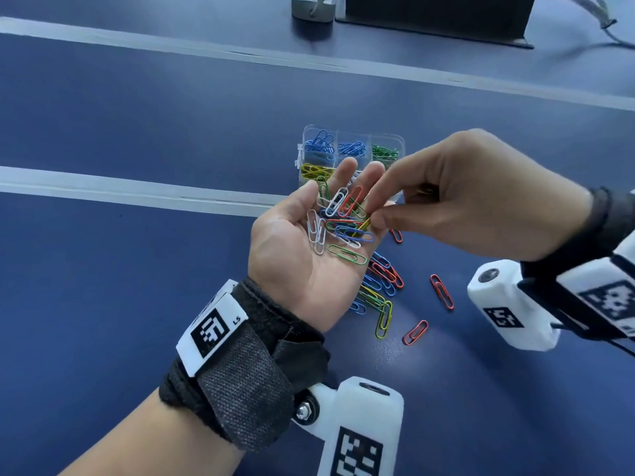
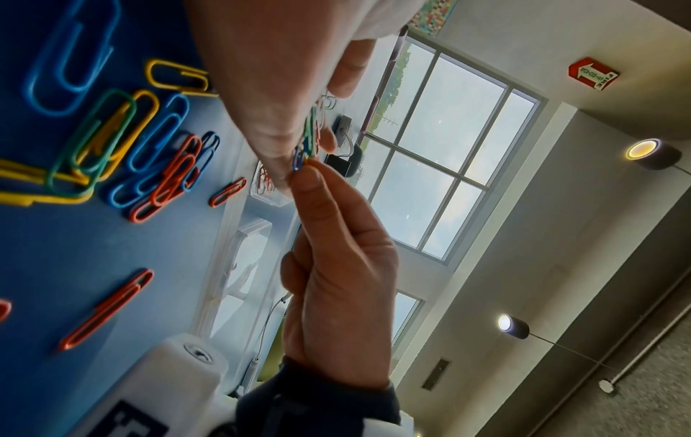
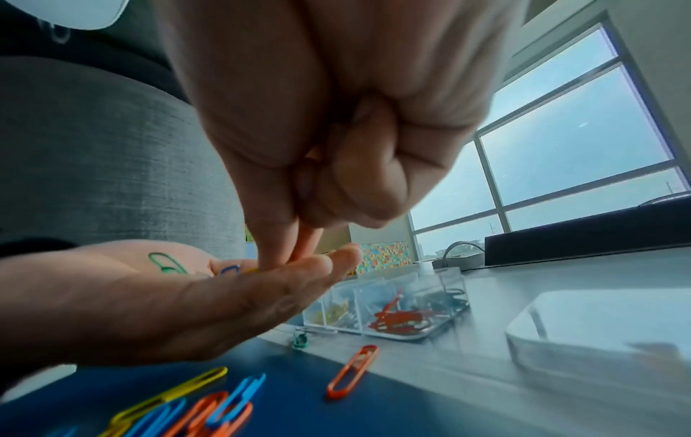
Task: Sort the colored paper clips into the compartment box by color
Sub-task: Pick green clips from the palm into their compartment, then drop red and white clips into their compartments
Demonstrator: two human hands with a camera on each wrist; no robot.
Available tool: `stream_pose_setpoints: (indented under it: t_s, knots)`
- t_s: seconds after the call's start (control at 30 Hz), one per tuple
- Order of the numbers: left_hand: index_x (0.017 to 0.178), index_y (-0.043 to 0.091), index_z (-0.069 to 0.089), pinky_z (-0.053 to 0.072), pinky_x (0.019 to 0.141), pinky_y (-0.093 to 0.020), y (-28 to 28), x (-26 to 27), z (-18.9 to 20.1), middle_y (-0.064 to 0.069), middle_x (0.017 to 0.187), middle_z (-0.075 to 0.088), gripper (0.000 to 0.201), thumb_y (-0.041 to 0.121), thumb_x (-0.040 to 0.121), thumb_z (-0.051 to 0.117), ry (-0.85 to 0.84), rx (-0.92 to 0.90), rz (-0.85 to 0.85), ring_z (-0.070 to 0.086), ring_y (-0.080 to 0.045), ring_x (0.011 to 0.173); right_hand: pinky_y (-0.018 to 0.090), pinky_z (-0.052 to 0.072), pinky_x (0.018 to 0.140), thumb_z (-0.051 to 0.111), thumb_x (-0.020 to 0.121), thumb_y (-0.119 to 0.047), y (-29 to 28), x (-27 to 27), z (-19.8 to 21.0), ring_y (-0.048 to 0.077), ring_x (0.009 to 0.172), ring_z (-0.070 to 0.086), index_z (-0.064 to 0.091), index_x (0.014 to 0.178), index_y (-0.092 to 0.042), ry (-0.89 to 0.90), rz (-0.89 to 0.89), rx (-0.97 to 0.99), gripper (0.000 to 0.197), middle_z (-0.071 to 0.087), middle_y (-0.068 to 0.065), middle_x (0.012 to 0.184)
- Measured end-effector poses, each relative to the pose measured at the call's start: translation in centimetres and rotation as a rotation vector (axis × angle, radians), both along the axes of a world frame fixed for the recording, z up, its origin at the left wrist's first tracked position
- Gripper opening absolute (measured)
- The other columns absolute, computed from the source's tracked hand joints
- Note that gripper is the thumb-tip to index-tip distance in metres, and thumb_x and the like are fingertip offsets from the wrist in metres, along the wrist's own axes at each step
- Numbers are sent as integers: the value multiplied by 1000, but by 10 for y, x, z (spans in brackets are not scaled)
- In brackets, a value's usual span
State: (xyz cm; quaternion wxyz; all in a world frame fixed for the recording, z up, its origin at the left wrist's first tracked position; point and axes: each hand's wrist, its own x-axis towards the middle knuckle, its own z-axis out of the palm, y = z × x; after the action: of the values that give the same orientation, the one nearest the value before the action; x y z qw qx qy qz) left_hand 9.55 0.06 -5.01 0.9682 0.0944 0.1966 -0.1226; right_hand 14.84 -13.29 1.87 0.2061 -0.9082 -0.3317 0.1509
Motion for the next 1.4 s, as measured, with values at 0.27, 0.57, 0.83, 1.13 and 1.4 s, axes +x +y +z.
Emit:
stream_pose_setpoints:
  t_s: [0.27,0.57,0.83,1.13,1.4]
  knots:
    - [103,4,62,44,99,-46,-1,0,-1,-18,106,66,33,23,94,36,15,-32,-5,63,-32,107,9,33,47,60,80,-25,-5,6,13,8,47,45,61,76,-27,66,56,22,5,49,-13,48]
    - [87,6,63,55,71,-33,-4,-1,-3,-11,79,64,32,25,94,37,57,-39,39,63,-25,69,18,29,47,38,84,-35,30,26,17,9,53,42,41,61,-18,22,-81,-141,29,43,-1,54]
    - [78,8,60,48,65,-32,-4,-1,-1,-7,69,57,33,25,94,37,101,-38,68,55,-20,61,27,33,55,54,83,-33,69,47,11,19,66,47,65,76,-19,-121,27,-469,19,51,-4,62]
    - [78,7,61,49,63,-31,-5,-1,-2,-8,71,55,35,26,94,36,110,-29,62,54,-22,61,21,36,61,61,79,-27,80,44,15,8,66,49,68,98,-30,-100,40,-353,20,51,-19,65]
    - [95,7,64,53,75,-33,-2,0,-2,-12,85,66,33,21,92,34,60,-31,23,64,-26,74,23,48,74,53,84,-17,63,39,30,10,74,58,69,99,-32,-54,-4,-219,26,68,-10,80]
